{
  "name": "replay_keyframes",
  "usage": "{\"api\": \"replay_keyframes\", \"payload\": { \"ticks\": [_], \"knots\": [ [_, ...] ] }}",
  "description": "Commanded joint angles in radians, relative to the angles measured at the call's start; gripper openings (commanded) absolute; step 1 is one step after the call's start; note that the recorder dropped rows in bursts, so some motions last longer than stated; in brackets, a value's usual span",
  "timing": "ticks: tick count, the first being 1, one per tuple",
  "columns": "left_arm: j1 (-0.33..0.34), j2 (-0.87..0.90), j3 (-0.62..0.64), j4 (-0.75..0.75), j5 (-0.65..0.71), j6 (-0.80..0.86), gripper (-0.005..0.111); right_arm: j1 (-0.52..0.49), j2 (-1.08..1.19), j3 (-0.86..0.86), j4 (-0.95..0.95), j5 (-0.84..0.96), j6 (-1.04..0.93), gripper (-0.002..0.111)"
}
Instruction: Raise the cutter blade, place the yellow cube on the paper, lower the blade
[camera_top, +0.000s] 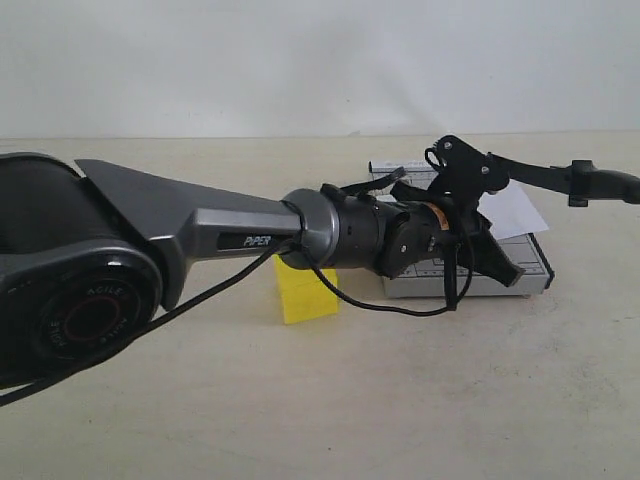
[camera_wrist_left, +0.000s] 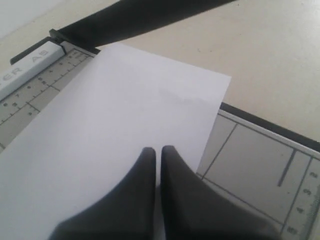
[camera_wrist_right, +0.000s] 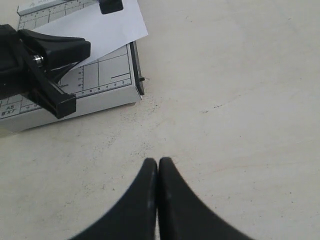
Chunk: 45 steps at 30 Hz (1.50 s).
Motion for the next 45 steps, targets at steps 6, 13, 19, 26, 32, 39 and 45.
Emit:
{"api": "replay_keyframes", "payload": {
  "ticks": [6,13,19,26,32,39,45],
  "knots": [
    [-0.031,0.044,-0.002,0.015,0.089,0.012,0.004,-0.002,-0.001,-0.002,-0.003,-0.013,0.001,0.0],
    [-0.044,0.046,-0.002,0.053,0.068,0.148,0.004,-0.002,-0.001,-0.002,-0.003,-0.013,0.001,0.0],
    [-0.041,0.046,-0.002,0.049,-0.043,0.224,0.004,-0.002,-0.001,-0.002,-0.003,-0.004,0.001,0.0],
    [-0.037,-0.053,-0.002,-0.552,-0.153,0.221,0.004,-0.002,-0.001,-0.002,-0.003,-0.004,0.001,0.0],
    [-0.088,-0.091,0.026,-1.114,-0.454,0.603,0.004,-0.002,-0.001,-0.002,0.001,-0.003,0.001,0.0],
    [-0.109,-0.073,0.028,-1.532,-0.436,1.097,0.004,-0.002,-0.001,-0.002,0.026,-0.003,0.001,0.0],
    [-0.088,-0.029,0.026,-1.551,-0.234,1.214,0.004,-0.002,-0.001,-0.002,0.026,-0.003,0.001,0.0]
  ]
}}
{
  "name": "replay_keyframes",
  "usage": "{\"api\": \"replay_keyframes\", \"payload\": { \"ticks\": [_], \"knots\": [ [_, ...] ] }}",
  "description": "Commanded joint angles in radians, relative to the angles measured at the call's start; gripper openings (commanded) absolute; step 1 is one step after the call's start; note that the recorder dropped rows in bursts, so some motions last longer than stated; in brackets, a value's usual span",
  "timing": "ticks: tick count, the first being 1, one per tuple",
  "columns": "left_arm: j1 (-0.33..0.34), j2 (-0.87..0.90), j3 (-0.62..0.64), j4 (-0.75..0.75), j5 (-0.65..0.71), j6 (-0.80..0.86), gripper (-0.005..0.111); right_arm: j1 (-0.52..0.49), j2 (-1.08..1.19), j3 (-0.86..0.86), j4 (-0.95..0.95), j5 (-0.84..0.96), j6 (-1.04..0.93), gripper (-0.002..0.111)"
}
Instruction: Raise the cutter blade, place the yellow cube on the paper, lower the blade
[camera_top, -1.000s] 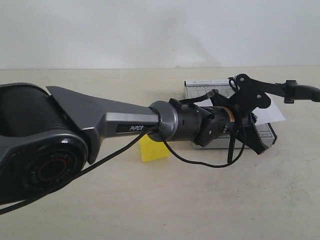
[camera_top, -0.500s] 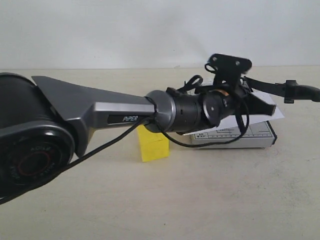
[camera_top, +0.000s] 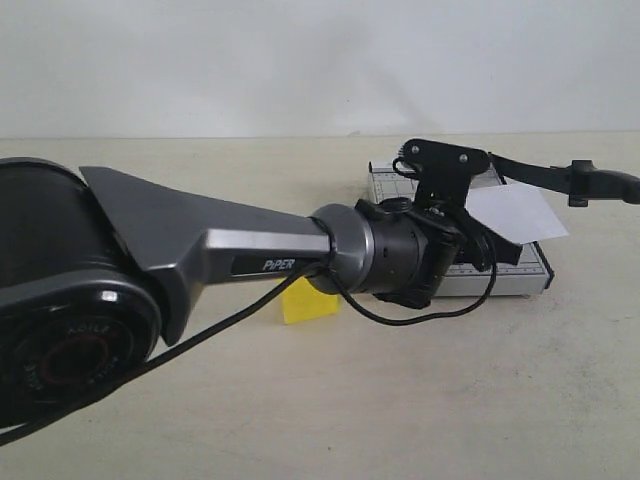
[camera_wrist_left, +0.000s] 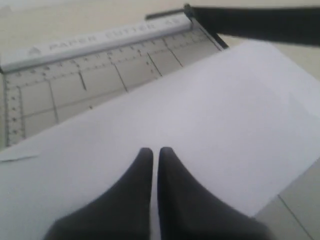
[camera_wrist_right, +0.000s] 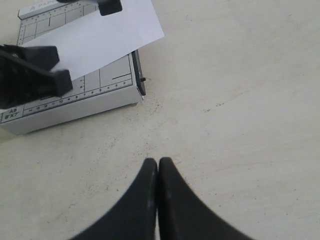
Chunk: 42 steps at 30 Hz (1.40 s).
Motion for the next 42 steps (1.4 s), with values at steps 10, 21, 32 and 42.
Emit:
{"api": "replay_keyframes", "payload": {
  "ticks": [10,21,32,42],
  "knots": [
    [0.038,0.047,-0.011,0.107,0.342,0.104,0.004,-0.002,-0.001,-0.002,-0.001,-0.003,0.001,0.0],
    [0.047,-0.011,-0.027,0.111,0.193,0.102,0.004,-0.002,-0.001,-0.002,0.001,-0.003,0.001,0.0],
    [-0.004,-0.272,0.082,0.095,-0.04,0.086,0.004,-0.002,-0.001,-0.002,0.013,-0.003,0.001,0.0],
    [-0.126,-0.613,0.895,0.278,-0.453,-0.745,0.004,-0.002,-0.001,-0.002,0.014,0.016,0.001,0.0]
  ]
}}
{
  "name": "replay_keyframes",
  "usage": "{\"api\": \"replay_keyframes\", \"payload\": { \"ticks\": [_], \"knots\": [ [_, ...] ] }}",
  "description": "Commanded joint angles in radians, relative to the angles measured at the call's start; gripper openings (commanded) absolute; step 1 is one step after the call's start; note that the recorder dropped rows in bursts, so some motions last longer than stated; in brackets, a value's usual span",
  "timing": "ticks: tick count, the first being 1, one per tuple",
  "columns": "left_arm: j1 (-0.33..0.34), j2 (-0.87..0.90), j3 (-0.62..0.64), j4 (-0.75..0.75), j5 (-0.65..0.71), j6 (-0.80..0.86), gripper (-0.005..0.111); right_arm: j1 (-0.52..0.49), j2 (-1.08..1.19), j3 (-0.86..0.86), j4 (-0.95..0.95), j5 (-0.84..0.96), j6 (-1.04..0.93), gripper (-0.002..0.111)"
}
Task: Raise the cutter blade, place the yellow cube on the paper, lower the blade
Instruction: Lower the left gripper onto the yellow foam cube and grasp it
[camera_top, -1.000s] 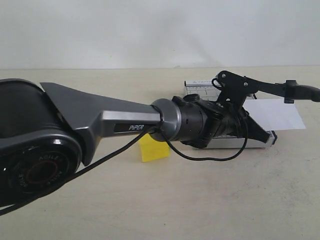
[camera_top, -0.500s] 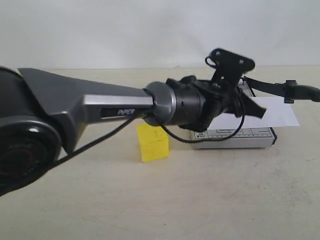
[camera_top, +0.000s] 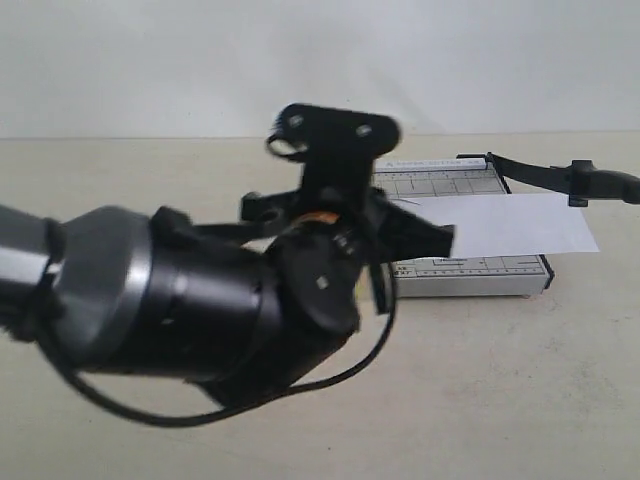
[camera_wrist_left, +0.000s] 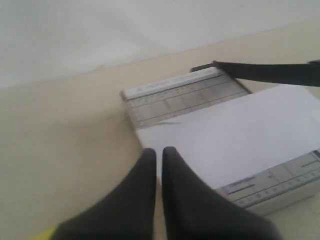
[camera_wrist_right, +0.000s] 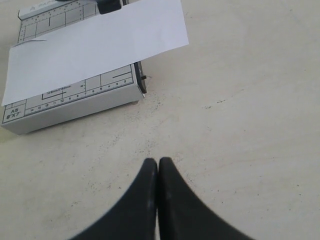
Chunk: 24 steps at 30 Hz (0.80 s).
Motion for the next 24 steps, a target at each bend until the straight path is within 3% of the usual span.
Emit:
{"api": "replay_keyframes", "payload": {
  "ticks": [1,5,8,11,12,14,18,24],
  "knots": [
    [-0.004,-0.067,0.233,-0.084,-0.187,-0.189,0.004,-0.002,-0.001,-0.002,0.003,0.01,-0.006,0.0],
    [-0.004,-0.058,0.256,-0.239,-0.188,0.043,0.004,-0.002,-0.001,-0.002,0.005,0.008,-0.006,0.0],
    [-0.004,-0.056,0.256,-0.27,-0.153,0.025,0.011,-0.002,-0.001,-0.002,0.005,0.008,-0.006,0.0],
    [-0.004,-0.048,0.254,-0.115,-0.057,-0.112,0.054,-0.002,-0.001,-0.002,0.005,0.006,-0.006,0.0],
    [-0.004,-0.037,0.252,-0.046,-0.054,-0.187,0.081,-0.002,-0.001,-0.002,0.005,0.006,-0.006,0.0],
    [0.0,-0.01,0.228,-0.045,-0.058,-0.292,0.106,-0.002,-0.001,-0.002,0.005,0.006,-0.006,0.0],
    [0.02,0.058,0.151,-0.091,-0.111,-0.294,0.101,-0.002,-0.001,-0.002,0.005,0.006,-0.006,0.0],
    [0.065,0.17,0.023,-0.135,-0.124,-0.202,0.083,-0.002,-0.001,-0.002,0.005,0.006,-0.006,0.0]
  ]
}}
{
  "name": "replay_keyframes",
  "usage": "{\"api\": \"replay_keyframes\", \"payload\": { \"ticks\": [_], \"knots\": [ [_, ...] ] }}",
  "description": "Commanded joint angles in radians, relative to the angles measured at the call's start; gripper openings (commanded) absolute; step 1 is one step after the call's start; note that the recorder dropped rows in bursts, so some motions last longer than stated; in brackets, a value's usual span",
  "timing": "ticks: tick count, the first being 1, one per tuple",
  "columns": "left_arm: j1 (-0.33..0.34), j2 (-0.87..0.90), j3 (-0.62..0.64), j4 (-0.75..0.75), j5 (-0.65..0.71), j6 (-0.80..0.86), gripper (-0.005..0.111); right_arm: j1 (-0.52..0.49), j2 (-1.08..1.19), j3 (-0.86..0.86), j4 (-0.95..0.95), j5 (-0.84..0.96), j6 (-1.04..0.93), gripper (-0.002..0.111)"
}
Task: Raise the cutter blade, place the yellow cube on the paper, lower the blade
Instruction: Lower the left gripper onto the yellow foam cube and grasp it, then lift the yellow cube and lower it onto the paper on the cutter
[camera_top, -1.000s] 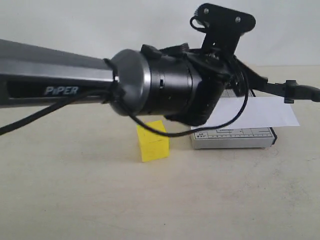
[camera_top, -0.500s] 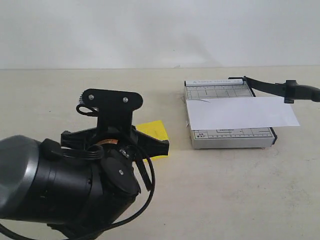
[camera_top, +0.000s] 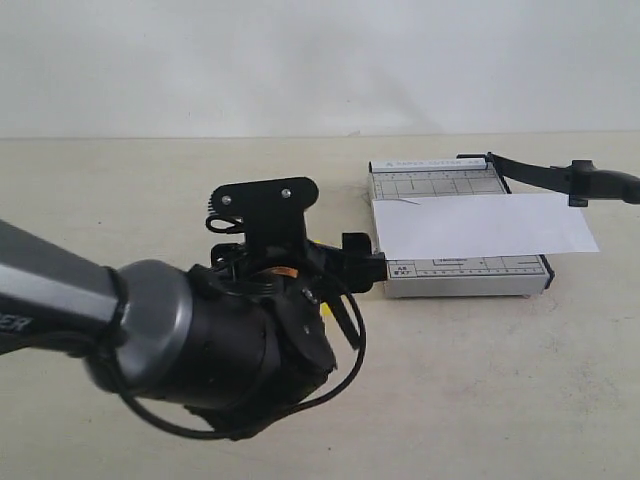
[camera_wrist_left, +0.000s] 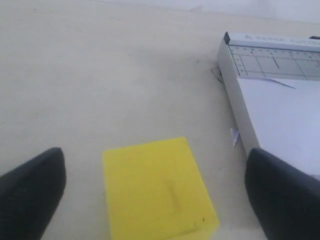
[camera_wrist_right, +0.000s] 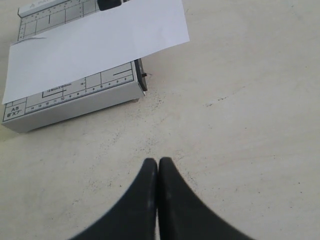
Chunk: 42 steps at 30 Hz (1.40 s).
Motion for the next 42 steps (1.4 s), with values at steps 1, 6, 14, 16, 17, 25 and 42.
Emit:
{"api": "replay_keyframes", "payload": {
  "ticks": [1,6,14,16,17,25,42],
  "knots": [
    [0.028,0.07,-0.084,-0.074,-0.016,0.104,0.082,-0.002,-0.001,-0.002,0.001,-0.003,-0.006,0.0],
    [0.039,0.131,-0.134,-0.114,-0.004,0.141,0.082,-0.002,-0.001,-0.002,0.001,-0.001,-0.006,0.0],
    [0.075,0.164,-0.187,-0.105,0.045,0.24,0.082,-0.002,-0.001,-0.002,0.001,-0.001,-0.006,0.0],
    [0.085,0.164,-0.199,-0.117,0.077,0.27,0.082,-0.002,-0.001,-0.002,0.001,-0.001,-0.006,0.0],
    [0.087,0.164,-0.204,-0.117,0.096,0.276,0.082,-0.002,-0.001,-0.002,0.001,-0.001,-0.006,0.0],
    [0.116,0.169,-0.222,-0.131,0.113,0.295,0.067,-0.002,-0.001,-0.002,0.001,-0.001,-0.006,0.0],
    [0.188,0.081,-0.257,-0.098,0.216,0.703,0.005,-0.003,-0.001,-0.002,0.001,-0.003,-0.006,0.0]
  ]
}}
